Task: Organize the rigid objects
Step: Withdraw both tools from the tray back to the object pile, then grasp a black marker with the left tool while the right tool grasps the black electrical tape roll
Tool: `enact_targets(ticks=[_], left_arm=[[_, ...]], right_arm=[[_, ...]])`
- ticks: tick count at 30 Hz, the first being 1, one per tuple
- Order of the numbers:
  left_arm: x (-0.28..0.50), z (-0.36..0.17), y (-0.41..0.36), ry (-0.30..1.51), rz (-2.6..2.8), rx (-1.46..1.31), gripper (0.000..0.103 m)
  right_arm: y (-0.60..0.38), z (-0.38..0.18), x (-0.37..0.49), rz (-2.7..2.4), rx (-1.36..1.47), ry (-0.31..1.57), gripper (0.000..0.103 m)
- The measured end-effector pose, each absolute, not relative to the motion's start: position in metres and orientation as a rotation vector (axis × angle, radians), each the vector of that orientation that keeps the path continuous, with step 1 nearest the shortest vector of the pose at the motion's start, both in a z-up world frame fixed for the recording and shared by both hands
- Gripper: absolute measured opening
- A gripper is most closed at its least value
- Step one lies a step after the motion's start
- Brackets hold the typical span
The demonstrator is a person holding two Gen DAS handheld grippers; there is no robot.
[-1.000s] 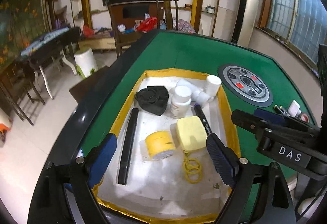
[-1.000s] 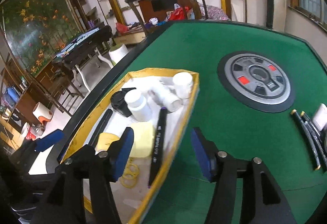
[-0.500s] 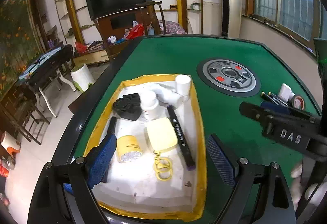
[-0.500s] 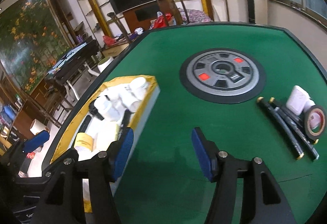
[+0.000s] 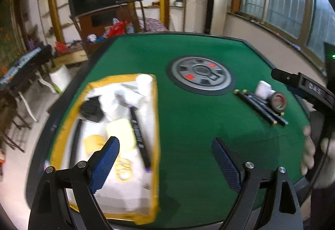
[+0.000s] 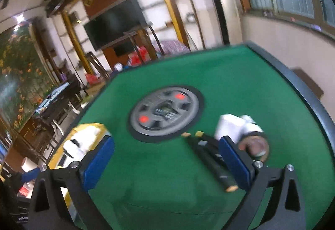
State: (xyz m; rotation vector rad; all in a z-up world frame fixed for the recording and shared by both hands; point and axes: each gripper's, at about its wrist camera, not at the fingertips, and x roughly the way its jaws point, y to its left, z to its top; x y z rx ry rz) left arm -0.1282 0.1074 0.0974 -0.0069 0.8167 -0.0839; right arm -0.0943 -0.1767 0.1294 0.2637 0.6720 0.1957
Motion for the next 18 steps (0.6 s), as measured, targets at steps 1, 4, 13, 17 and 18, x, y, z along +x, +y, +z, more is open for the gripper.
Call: enact_targets(ticks=[1,4,13,17,18], left_arm=[[-0.127,0.095,0.105,0.826,-0.100,-0.022,0.092],[-0.124,0.084,0.096,0.873,-0.160,-0.084,0.092],[-0.128,0.075,0.086,0.926,-0.211,-0.130,0.092],[-0.126,0.074,0.091,0.926,-0.203,-0.146,0.092],[-0.126,0.073,0.092,0.925,-0.203,-0.151,0.092]], right_arm=[[-0.188,0.128,-0.090,0.192,0.274,0.688,0.100],[-0.214,0.121,-0.074,0.241,0.322,0.757,0.096],[-0.189,0.072,-0.036,0.433,0.327,1.006,0.091],[-0.182,0.056,-0.025,0.408,0.306,1.046,0.091],[-0.180,0.055,-0.024,0.405,0.300,1.050,0.091]])
